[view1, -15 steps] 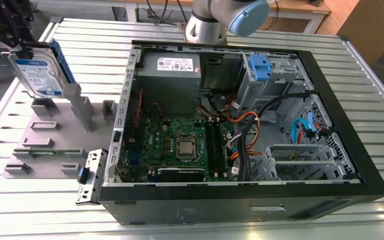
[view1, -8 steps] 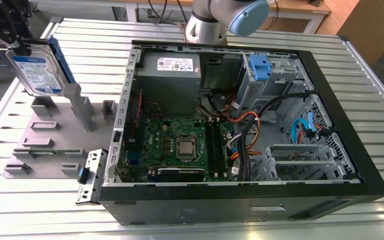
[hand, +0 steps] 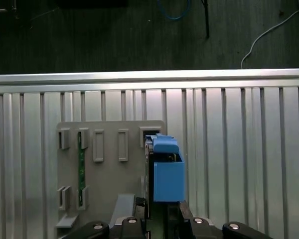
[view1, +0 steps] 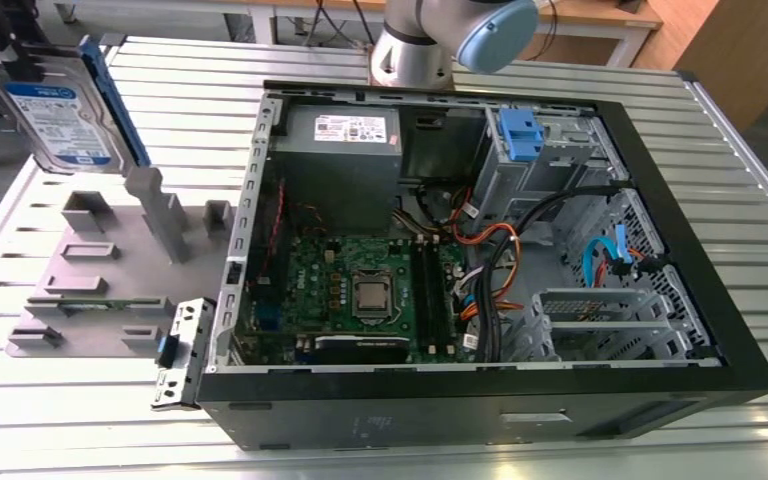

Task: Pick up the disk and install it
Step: 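Pick up the disk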

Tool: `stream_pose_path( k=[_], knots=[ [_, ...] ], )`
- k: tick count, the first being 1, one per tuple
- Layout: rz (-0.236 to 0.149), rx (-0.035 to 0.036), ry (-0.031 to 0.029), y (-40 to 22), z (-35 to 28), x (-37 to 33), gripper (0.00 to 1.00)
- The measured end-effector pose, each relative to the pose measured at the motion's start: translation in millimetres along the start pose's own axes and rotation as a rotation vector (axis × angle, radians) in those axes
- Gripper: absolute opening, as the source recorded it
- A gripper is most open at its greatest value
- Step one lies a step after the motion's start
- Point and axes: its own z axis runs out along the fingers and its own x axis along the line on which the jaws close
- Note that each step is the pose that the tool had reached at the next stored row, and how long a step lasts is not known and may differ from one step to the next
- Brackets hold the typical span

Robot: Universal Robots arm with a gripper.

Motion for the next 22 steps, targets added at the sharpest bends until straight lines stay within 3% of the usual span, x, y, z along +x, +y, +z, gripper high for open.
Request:
stream_pose_path(
  k=[17, 22],
  knots=[
    [0.0, 0.0, -0.0001, 0.0, -2.4, -0.2, 0.35],
    [0.0, 0.0001, -0.0001, -0.1, -8.1, -0.4, 0.35]
  ],
)
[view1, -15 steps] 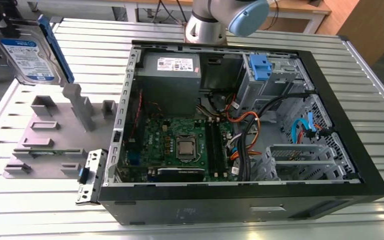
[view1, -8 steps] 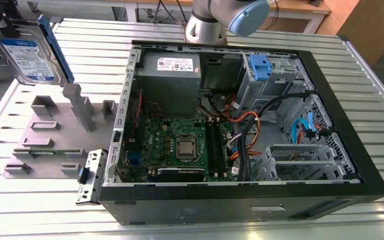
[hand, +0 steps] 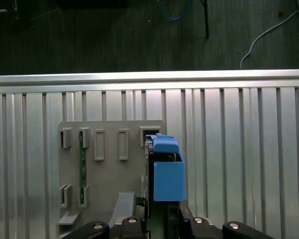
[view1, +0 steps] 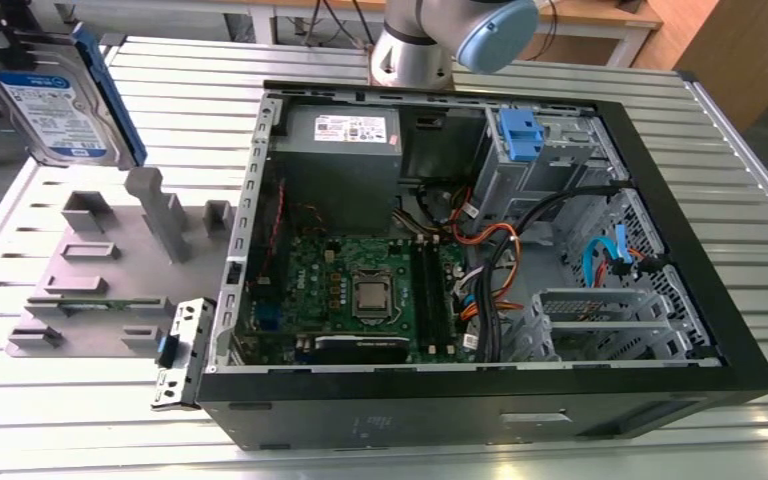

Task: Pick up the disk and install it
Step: 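Pick up the disk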

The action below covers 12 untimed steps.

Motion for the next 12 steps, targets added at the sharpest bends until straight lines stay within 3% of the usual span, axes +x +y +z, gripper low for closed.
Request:
stream_pose_path(
  k=[4, 12],
  knots=[
    [0.0, 0.0, 0.0, 0.0, -4.6, -0.1, 0.35],
    [0.0, 0.0, 0.0005, 0.0, -4.9, -0.2, 0.35]
  ],
)
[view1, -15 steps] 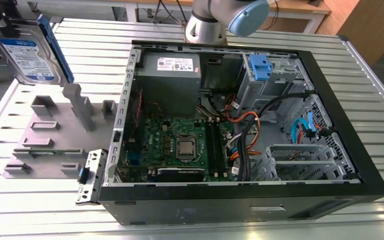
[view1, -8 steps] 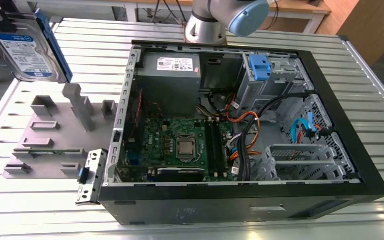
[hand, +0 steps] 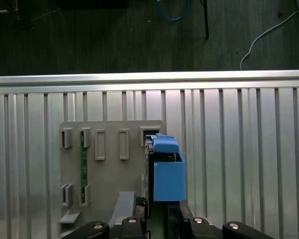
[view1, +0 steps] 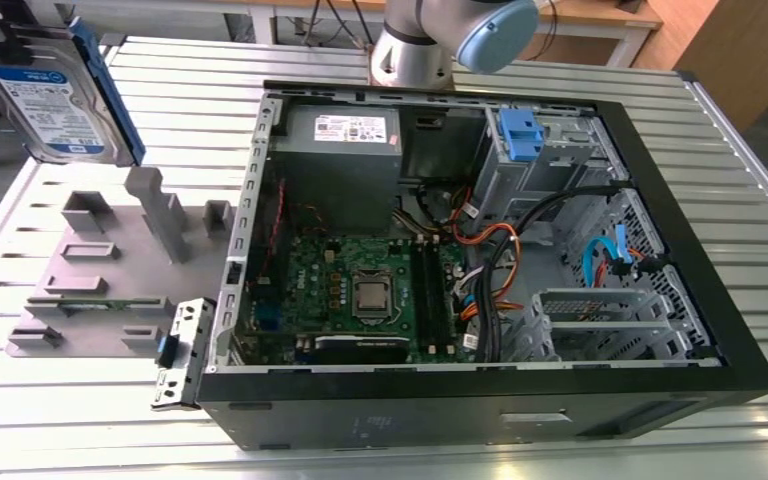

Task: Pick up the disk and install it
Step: 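Pick up the disk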

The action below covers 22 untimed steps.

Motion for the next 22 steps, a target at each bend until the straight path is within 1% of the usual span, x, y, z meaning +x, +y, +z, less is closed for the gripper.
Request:
stream_pose_path(
  k=[11, 14, 22],
  knots=[
    [0.0, 0.0001, 0.001, 0.0, -0.3, 0.0, 0.35],
    [0.0, -0.0001, 0.001, 0.0, -2.8, -0.2, 0.35],
    [0.0, -0.0006, 0.001, 0.0, -12.6, -0.5, 0.35]
  ],
)
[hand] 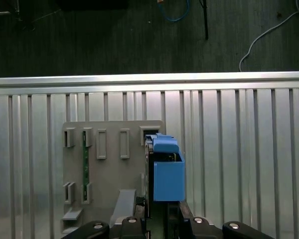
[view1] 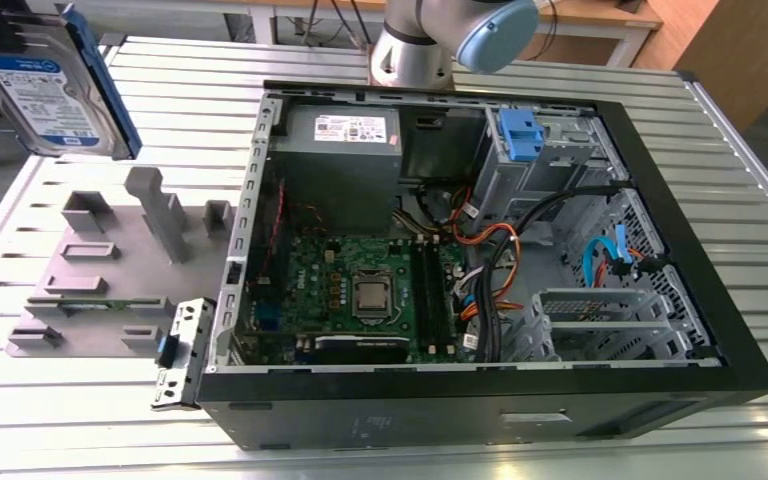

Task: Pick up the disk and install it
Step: 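Pick up the disk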

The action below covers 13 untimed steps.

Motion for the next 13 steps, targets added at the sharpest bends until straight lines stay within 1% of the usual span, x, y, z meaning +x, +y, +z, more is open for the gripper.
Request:
stream_pose_path(
  k=[5, 13],
  knots=[
    [0.0, -0.0013, 0.0001, 0.0, -7.3, -0.3, 0.35],
    [0.0, -0.0017, 0.0, -0.1, -27.0, -0.9, 0.35]
  ],
)
